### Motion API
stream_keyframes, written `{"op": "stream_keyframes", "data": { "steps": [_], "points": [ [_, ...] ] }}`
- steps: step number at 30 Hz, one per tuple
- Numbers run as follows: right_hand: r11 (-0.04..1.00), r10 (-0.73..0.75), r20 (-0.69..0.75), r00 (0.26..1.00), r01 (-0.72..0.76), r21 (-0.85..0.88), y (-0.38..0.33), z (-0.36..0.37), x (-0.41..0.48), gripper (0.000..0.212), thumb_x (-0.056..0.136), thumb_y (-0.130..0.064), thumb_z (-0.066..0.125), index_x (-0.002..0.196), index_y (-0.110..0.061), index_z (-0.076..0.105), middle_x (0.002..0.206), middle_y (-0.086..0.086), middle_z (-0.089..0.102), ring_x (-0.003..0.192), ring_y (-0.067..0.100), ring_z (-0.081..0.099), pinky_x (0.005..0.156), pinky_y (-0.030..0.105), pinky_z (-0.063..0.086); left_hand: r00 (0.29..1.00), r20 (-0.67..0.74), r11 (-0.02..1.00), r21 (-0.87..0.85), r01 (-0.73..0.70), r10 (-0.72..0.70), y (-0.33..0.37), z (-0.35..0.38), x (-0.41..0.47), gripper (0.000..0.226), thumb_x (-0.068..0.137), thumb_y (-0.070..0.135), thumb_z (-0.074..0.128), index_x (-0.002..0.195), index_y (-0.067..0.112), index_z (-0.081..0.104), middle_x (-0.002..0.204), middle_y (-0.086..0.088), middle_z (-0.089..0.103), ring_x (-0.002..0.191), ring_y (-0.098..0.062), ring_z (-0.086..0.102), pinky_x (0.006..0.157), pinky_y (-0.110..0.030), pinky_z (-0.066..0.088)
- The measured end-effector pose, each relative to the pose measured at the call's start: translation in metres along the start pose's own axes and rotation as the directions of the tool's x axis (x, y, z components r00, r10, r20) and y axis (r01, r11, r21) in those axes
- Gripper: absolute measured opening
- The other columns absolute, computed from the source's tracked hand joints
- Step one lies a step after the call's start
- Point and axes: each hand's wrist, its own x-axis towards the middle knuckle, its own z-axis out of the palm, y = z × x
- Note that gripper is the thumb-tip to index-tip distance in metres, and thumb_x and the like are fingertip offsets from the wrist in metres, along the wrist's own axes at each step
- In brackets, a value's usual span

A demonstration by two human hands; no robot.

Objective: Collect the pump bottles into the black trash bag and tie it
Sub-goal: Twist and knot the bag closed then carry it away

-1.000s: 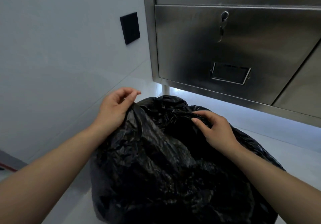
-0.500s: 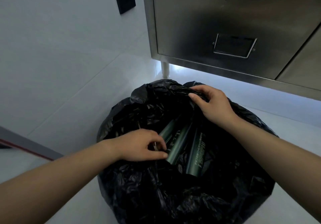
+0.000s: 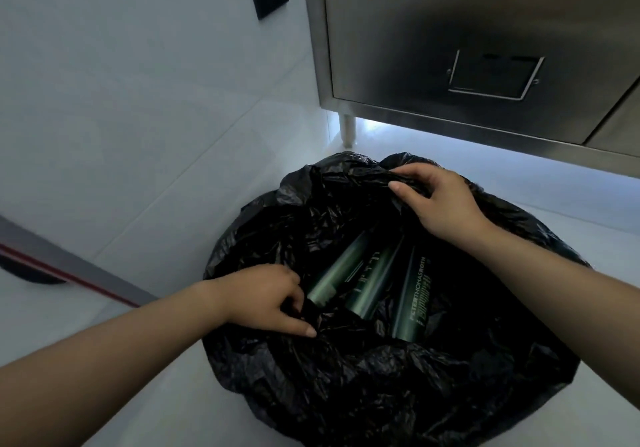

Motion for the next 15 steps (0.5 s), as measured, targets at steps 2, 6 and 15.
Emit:
{"op": "stream_keyframes", "data": {
  "steps": [2,6,15],
  "points": [
    [1.000,0.001,0.016,1.000,-0.001,-0.006,0.000,0.001,-0.001,0.015,0.085,-0.026,0.065,0.099,-0.026,0.066,0.089,-0.028,0.060,0.083,-0.024,0.052,0.076,-0.003,0.036,0.998,-0.068,1.000,-0.021,-0.014,0.013,-0.001,-0.013,0.002,0.047,0.072,0.066,0.061,0.084,0.021,0.063,0.078,0.007,0.048,0.078,-0.012,0.049,0.070,-0.026,0.042],
    [1.000,0.008,0.035,0.999,-0.008,-0.012,0.000,-0.005,-0.005,0.013,0.085,-0.030,0.064,0.091,-0.041,0.062,0.091,-0.030,0.061,0.087,-0.020,0.055,0.073,-0.002,0.037,0.956,-0.294,0.996,-0.080,-0.033,0.008,0.000,-0.050,0.006,0.035,0.069,0.055,0.071,0.073,0.023,0.058,0.072,0.012,0.044,0.072,-0.009,0.046,0.063,-0.017,0.035],
    [0.998,0.026,-0.199,0.980,-0.013,0.066,-0.003,-0.040,0.018,0.013,0.083,-0.028,0.066,0.085,-0.041,0.064,0.091,-0.025,0.067,0.086,-0.014,0.059,0.072,0.000,0.040,0.207,-0.970,0.991,0.123,-0.047,0.130,0.011,-0.145,0.008,0.027,0.074,0.037,0.068,0.071,0.010,0.063,0.072,0.003,0.040,0.067,-0.010,0.037,0.062,-0.017,0.029]
  ]
}}
